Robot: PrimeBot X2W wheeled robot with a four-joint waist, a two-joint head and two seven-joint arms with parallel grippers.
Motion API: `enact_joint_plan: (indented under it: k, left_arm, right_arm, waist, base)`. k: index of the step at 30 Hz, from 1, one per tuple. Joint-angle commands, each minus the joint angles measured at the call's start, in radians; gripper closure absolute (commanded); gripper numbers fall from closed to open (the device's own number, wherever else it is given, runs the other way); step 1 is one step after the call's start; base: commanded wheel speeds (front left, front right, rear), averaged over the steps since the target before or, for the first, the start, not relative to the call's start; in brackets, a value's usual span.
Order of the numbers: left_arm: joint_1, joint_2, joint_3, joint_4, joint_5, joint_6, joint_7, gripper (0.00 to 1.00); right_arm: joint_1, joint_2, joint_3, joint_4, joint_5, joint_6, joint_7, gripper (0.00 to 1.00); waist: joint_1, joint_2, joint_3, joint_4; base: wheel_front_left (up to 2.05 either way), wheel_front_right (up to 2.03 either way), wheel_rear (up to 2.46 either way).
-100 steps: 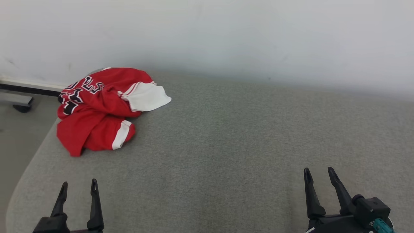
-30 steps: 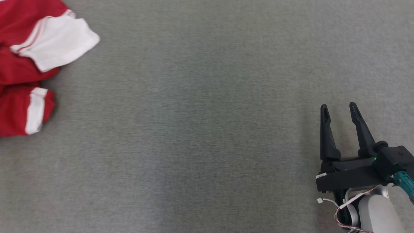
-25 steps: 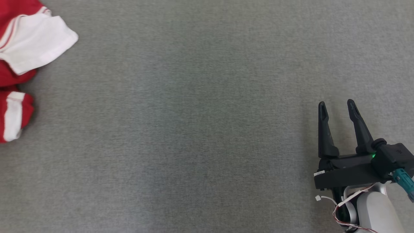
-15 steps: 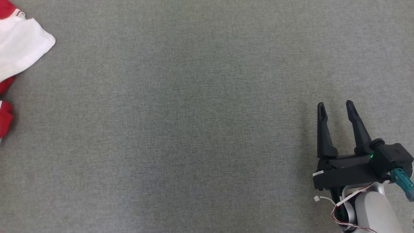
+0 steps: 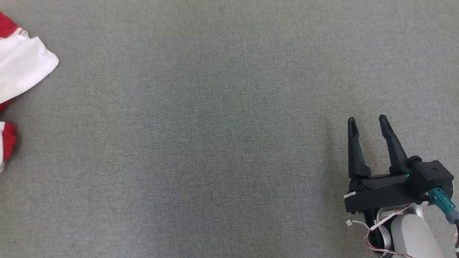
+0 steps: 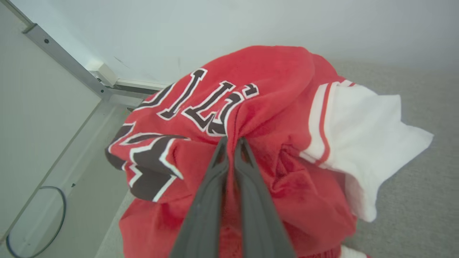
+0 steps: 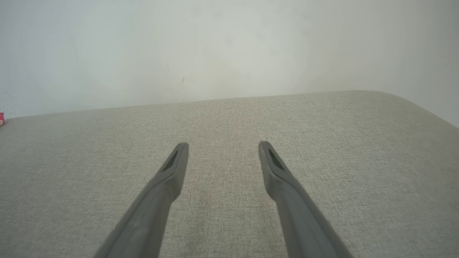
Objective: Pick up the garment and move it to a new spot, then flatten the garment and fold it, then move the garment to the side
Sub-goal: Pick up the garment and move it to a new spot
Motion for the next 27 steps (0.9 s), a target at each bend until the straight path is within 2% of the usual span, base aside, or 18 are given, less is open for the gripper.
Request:
enact_joint_plan:
  k: [1,11,17,24,27]
  left_arm:
    - [-0.015,0.009,-0.004,0.000,0.013,0.001,-0.019,1.00]
    - [-0.144,0.035,-0.074,-0.109,0.077,-0.020,-0.216,1.00]
    - [-0.245,0.011,-0.154,-0.271,0.121,-0.033,-0.238,1.00]
    - [-0.313,-0.059,-0.262,-0.483,0.104,-0.046,-0.194,1.00]
    - [-0.326,-0.111,-0.312,-0.543,0.084,-0.049,-0.176,1.00]
  right_arm:
    - [0.010,-0.001,0.000,0.002,0.006,-0.002,-0.005,0.00]
    - [0.044,-0.001,0.014,0.044,0.036,-0.002,-0.025,0.00]
    - [0.058,-0.001,0.033,0.082,0.074,-0.002,-0.044,0.00]
    - [0.064,-0.001,0.046,0.125,0.109,-0.002,-0.066,0.00]
    - [0.072,-0.001,0.051,0.141,0.122,-0.002,-0.073,0.00]
  waist:
    - [0.0000,-0.0001,-0.020,0.007]
    - [0.0000,-0.0001,-0.132,0.034]
    - [0.0000,-0.0001,-0.177,0.007]
    - [0.0000,-0.0001,-0.200,-0.074]
    - [0.0000,-0.0001,-0.209,-0.117]
  base:
    - [0.00,0.00,0.00]
    - [0.00,0.00,0.00]
    - [0.00,0.00,0.00]
    - [0.00,0.00,0.00]
    - [0.00,0.00,0.00]
